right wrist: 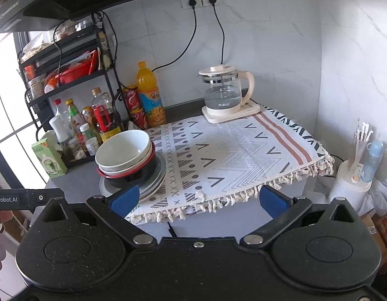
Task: Organize plates and bowls
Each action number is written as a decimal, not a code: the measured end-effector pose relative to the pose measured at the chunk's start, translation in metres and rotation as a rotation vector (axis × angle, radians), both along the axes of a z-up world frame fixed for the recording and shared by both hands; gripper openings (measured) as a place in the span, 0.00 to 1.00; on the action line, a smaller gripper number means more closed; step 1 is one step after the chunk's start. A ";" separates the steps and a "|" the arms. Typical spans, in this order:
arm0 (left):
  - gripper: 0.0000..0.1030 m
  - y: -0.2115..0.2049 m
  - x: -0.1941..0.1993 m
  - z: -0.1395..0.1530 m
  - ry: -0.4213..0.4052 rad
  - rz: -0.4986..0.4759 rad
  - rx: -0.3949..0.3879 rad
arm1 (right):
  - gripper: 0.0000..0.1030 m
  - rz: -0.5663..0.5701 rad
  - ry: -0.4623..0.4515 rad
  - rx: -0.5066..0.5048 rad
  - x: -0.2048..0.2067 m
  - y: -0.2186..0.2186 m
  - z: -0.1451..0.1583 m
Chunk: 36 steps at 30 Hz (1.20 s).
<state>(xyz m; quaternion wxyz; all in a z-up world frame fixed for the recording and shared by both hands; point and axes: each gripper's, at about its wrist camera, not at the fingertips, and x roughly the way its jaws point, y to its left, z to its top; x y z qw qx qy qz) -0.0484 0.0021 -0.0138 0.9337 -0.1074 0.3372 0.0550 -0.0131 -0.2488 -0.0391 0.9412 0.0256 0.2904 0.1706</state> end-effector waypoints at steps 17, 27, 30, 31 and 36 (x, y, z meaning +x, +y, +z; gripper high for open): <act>0.91 0.006 -0.009 -0.003 0.019 0.027 -0.003 | 1.00 0.035 0.009 -0.009 -0.002 0.011 -0.002; 0.91 0.010 -0.003 -0.001 0.028 0.029 0.002 | 1.00 0.037 -0.006 -0.002 0.002 0.014 0.000; 0.91 0.010 -0.003 0.001 0.023 0.028 0.004 | 1.00 0.035 -0.007 -0.002 0.001 0.014 0.000; 0.91 0.010 -0.003 0.001 0.021 0.027 0.005 | 1.00 0.032 -0.008 -0.001 0.002 0.014 0.000; 0.91 0.011 -0.003 0.003 0.020 0.026 0.010 | 1.00 0.029 -0.006 0.000 0.003 0.015 0.000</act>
